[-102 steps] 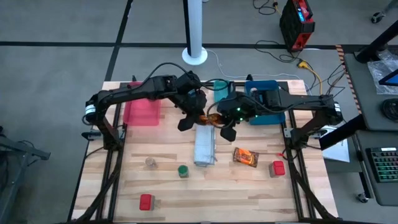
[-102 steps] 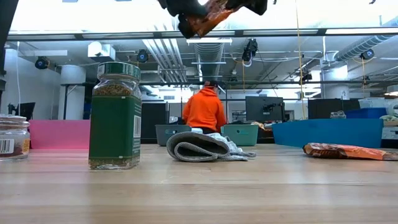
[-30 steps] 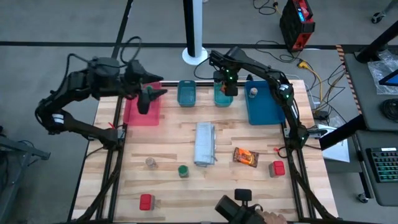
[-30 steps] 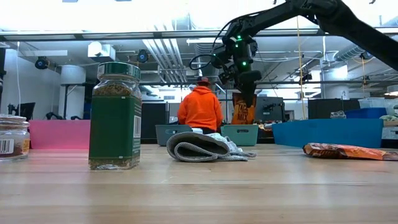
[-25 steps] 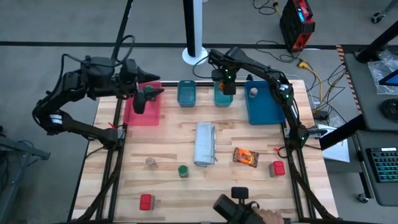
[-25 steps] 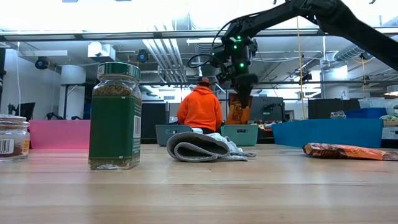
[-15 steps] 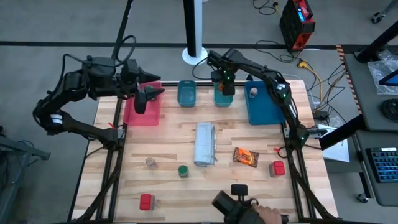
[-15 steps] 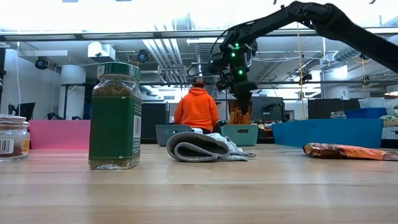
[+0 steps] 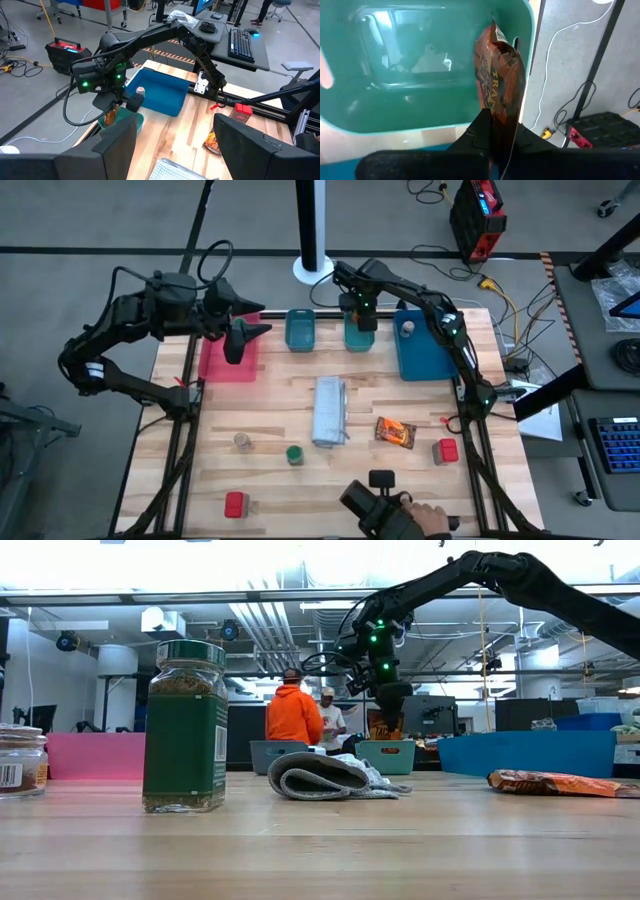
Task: Sort spices by type
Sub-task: Put the top orange seasoning pack into the green bin
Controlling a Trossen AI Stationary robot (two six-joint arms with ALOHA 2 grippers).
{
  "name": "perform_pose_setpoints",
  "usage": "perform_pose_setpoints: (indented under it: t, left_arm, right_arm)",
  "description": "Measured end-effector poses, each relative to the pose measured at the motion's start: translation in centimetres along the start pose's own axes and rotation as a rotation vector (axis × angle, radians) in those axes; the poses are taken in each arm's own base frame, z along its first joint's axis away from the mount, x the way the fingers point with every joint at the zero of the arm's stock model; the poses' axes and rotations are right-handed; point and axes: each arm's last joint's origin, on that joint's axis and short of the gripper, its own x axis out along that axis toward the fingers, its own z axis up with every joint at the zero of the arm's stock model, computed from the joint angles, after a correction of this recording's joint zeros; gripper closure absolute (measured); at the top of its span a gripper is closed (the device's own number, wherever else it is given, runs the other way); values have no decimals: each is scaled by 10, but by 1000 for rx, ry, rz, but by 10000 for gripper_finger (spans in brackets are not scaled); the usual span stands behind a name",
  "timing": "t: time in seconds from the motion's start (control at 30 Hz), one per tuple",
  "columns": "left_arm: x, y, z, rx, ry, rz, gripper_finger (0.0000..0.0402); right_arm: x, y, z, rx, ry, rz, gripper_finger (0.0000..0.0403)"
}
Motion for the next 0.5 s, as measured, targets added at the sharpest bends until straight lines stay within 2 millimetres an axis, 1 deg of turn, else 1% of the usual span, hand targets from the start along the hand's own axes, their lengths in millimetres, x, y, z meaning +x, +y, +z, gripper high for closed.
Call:
perform_pose_setpoints:
  t: [0.5]
  left_arm:
    - [1,1,0,-17,-3,24,155]
  right_arm:
    - [0,-1,1,-6,-10,-3,394]
